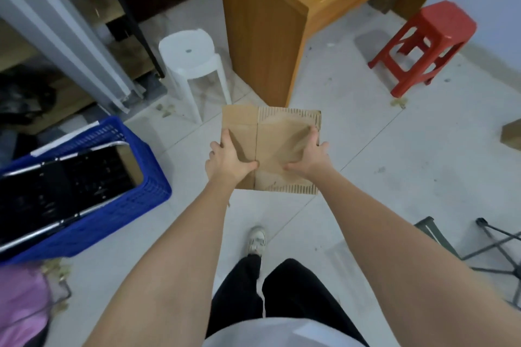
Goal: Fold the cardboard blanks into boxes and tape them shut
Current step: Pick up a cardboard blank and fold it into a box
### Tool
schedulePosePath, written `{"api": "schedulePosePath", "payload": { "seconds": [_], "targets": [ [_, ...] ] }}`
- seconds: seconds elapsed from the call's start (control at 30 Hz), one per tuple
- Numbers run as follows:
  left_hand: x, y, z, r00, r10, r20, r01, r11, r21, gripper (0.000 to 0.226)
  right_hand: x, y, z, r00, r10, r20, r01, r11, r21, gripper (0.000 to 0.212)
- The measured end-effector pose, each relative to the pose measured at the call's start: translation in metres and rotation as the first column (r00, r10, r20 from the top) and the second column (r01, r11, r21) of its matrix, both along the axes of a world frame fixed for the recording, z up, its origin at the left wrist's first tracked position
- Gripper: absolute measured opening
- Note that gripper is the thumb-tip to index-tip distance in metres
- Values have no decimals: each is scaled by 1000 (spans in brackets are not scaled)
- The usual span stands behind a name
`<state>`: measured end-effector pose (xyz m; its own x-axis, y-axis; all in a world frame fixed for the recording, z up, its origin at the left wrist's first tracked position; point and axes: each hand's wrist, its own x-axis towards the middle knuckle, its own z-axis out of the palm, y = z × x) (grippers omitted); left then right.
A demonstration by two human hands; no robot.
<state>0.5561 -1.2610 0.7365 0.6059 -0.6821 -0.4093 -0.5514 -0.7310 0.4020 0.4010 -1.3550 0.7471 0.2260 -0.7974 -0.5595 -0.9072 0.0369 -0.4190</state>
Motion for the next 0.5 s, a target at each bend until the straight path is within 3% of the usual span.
{"api": "schedulePosePath", "payload": {
  "seconds": [0.2, 0.5],
  "targets": [
    [32, -60, 1, 1000, -11, 1, 11, 1000, 21, 104, 26, -56, 4, 1000, -5, -20, 5, 1000, -12, 113],
    [84, -169, -9, 994, 100, -31, -99, 994, 38, 100, 86, -166, -11, 999, 50, -14, -50, 999, 3, 103]
  ]
}}
